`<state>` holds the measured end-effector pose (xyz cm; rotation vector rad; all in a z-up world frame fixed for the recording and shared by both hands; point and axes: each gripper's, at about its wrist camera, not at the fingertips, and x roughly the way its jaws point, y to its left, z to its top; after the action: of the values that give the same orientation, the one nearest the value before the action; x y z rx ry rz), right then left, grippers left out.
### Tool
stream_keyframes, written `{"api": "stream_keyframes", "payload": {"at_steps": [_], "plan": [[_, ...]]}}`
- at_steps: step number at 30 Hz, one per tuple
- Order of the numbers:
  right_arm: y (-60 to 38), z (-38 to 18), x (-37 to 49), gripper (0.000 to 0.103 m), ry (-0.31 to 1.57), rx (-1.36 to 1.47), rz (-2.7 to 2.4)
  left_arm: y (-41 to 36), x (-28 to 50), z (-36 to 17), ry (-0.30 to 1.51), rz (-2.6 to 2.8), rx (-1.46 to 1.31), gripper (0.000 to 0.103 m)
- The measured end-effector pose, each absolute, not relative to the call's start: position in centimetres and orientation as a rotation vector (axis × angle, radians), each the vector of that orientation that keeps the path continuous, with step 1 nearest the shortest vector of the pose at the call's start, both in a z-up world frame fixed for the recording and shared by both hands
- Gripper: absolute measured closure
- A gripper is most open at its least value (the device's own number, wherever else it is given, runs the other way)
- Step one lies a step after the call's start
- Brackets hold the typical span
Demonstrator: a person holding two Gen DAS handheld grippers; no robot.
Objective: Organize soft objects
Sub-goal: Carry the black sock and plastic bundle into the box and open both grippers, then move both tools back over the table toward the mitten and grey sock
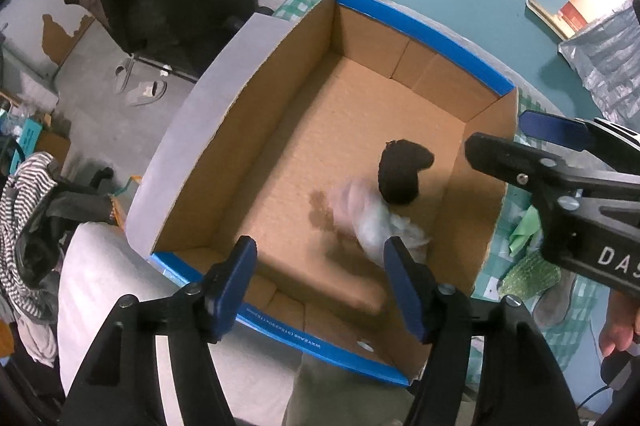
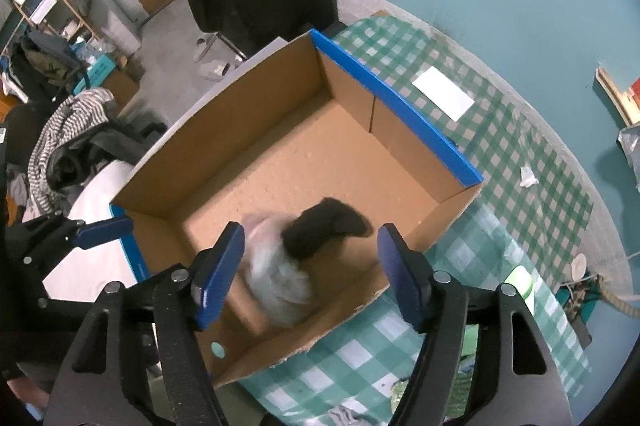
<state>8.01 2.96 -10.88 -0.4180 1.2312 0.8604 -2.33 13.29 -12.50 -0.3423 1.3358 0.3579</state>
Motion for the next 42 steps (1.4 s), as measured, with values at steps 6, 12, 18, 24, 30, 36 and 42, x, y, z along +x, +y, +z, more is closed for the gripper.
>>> {"api": "stream_keyframes", "payload": {"at_steps": [6, 12, 18, 24, 30, 36, 42], "plan": [[2.1, -10.0, 8.3, 0.032, 1.224, -0.396, 0.846, 13.3, -2.3, -12.4, 1.340, 0.358, -0.353, 0.035], [0.7, -8.9, 8.2, 0.028, 1.213, -0.381, 0.825, 12.5, -2.0, -12.0, 1.331, 0.332, -0.346, 0.035], [-1.5, -8.1, 8.2, 0.027, 1.206, -0.355, 0.797, 11.1, -1.4, -11.2, 1.321, 0.300, -0.323, 0.035], [-4.6, -8.0, 8.2, 0.026, 1.216, -0.338, 0.751, 9.6, -0.9, -10.6, 1.314, 0.272, -0.292, 0.035], [-8.2, -8.3, 8.2, 0.026, 1.234, -0.313, 0.692, 7.9, -0.5, -10.0, 1.309, 0.230, -0.265, 0.035], [-11.3, -8.3, 8.3, 0.026, 1.248, -0.285, 0.643, 5.8, 0.1, -9.9, 1.314, 0.178, -0.227, 0.035], [-14.7, -8.6, 8.1, 0.024, 1.264, -0.257, 0.590, 3.7, 0.5, -9.6, 1.317, 0.130, -0.183, 0.035]]}}
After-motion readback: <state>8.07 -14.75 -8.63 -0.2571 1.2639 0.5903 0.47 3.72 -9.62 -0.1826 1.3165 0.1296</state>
